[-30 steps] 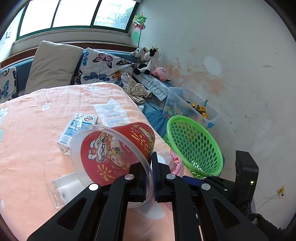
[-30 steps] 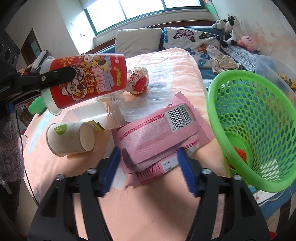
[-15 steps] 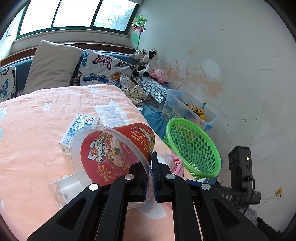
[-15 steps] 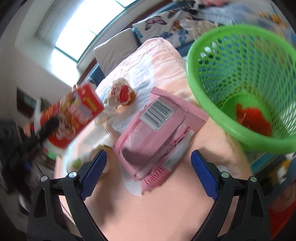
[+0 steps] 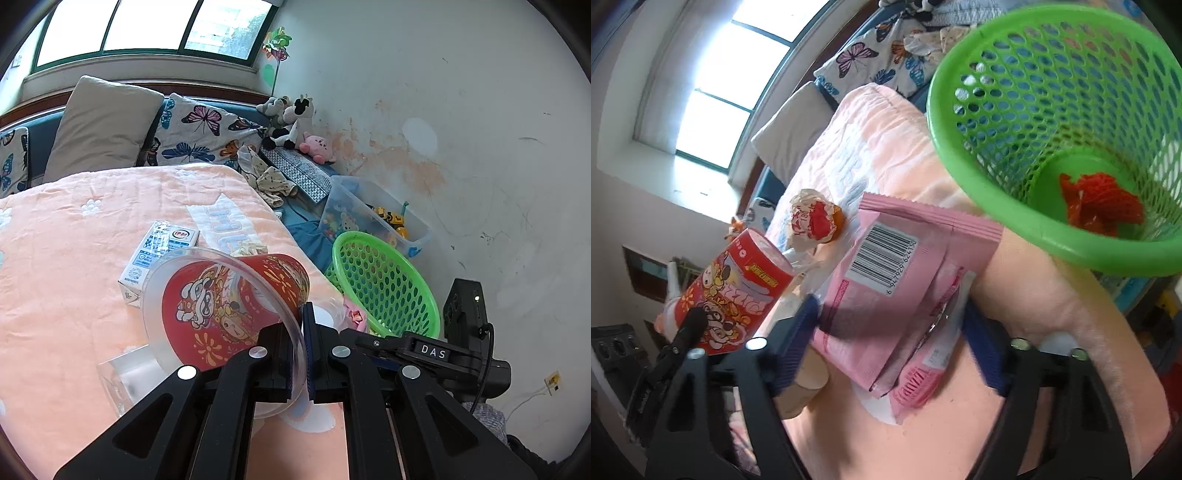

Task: Collect trash
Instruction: 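Carry the pink wrapper into the green basket and open the right tool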

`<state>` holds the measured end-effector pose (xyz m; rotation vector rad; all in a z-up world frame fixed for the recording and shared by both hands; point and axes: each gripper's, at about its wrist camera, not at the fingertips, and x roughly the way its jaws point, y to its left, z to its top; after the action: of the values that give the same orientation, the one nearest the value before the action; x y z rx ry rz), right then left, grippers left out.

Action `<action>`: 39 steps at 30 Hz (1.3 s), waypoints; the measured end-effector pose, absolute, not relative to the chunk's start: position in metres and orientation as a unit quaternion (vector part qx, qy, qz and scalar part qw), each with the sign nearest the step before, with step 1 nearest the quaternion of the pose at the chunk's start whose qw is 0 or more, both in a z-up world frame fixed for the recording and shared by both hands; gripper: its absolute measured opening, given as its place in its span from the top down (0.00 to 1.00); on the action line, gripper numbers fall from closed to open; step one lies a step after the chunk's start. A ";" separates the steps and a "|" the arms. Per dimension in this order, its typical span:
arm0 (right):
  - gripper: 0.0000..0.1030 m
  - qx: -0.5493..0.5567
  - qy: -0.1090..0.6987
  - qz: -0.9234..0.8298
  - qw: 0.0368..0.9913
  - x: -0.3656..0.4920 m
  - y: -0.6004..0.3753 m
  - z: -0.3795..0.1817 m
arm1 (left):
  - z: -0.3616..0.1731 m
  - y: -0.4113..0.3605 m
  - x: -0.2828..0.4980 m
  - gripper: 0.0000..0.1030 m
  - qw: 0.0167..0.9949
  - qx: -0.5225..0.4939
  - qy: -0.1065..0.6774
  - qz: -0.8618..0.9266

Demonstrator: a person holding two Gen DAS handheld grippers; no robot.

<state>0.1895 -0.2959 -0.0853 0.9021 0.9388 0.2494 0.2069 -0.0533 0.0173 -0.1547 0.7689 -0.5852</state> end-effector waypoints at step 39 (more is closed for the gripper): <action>0.59 0.412 0.334 0.139 0.836 0.153 -0.380 -0.017 | 0.045 -0.129 0.207 0.95 0.876 -0.050 0.361 -0.317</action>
<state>0.1525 -0.3801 -0.0170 0.8729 0.7076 0.2946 0.2065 -0.1287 0.0454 -0.1036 0.7527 -0.6624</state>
